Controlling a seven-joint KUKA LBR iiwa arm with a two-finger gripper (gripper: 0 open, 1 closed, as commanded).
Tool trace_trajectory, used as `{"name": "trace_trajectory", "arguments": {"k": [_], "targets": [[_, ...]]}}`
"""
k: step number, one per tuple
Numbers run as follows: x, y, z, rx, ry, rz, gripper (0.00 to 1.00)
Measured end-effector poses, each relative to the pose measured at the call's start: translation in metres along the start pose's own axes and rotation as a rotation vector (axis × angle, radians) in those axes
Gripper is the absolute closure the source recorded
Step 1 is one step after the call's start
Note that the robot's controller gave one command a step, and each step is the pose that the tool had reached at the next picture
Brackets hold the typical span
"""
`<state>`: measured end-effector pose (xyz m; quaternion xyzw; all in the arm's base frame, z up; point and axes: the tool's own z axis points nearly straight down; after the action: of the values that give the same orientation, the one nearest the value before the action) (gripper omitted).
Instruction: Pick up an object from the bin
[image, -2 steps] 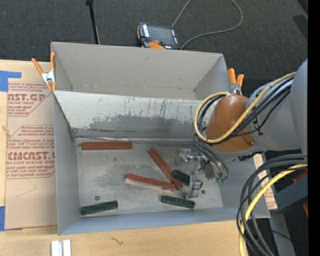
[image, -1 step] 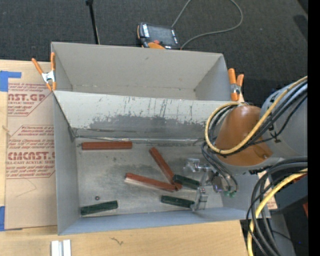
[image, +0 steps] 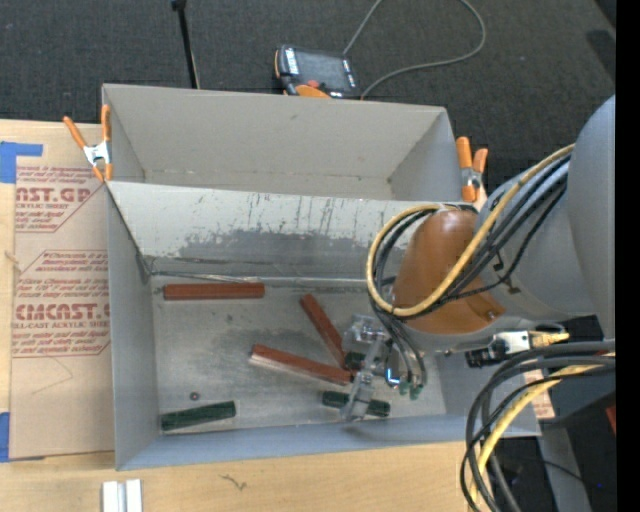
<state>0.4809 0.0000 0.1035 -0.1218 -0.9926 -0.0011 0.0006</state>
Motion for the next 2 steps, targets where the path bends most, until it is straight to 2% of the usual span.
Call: {"name": "trace_trajectory", "arguments": {"k": [1, 2], "targets": [[0.0090, 0.0583, 0.0350, 0.001, 0.002, 0.212, 0.00], [0.0091, 0.0582, 0.0354, 0.003, -0.001, 0.212, 0.00]]}}
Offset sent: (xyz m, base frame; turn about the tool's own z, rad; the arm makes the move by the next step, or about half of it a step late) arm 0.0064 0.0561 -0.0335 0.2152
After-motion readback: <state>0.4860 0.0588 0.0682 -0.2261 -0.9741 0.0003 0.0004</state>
